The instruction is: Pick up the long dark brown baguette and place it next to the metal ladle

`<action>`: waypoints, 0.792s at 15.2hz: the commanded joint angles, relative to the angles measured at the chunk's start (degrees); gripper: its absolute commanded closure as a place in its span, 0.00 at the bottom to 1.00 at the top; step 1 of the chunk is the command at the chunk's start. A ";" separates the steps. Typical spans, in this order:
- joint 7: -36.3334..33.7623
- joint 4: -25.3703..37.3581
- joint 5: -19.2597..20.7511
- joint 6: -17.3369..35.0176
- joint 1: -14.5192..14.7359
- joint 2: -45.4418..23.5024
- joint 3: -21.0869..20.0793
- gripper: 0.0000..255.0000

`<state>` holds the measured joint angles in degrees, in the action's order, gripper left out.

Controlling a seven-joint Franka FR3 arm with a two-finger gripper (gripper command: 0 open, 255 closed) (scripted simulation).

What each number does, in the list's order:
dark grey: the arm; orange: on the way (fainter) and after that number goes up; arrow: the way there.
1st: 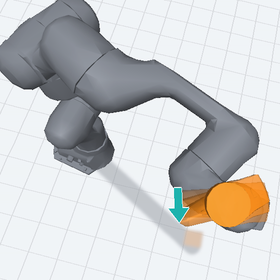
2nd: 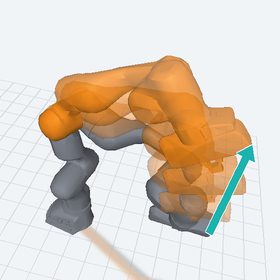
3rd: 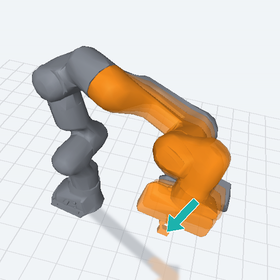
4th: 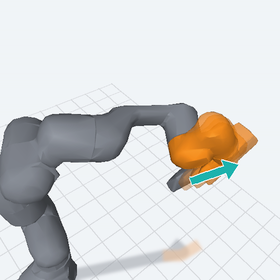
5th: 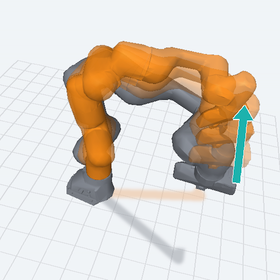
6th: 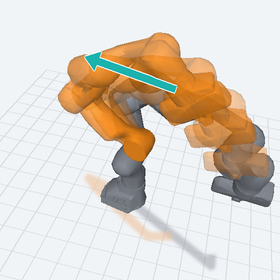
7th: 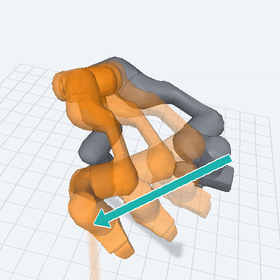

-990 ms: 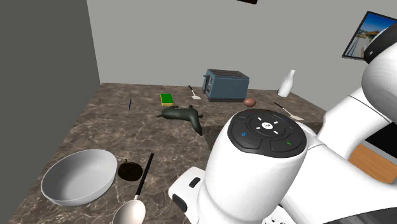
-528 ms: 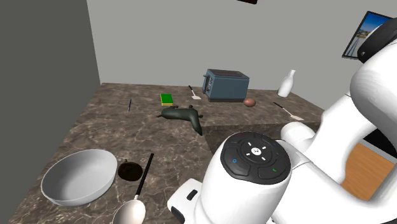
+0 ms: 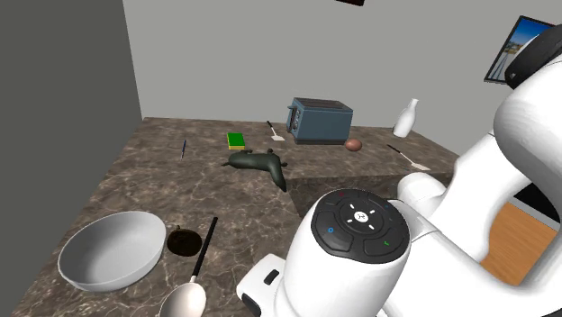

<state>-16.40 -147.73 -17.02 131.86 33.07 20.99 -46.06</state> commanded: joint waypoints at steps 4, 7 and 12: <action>0.00 0.00 0.00 0.00 0.00 0.00 0.00 0.00; 1.27 2.97 -1.06 -7.15 1.41 4.45 2.80 0.00; 1.46 3.85 -1.13 -8.95 1.69 5.40 3.49 0.00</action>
<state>-14.93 -143.92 -18.13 123.05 34.72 26.32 -42.59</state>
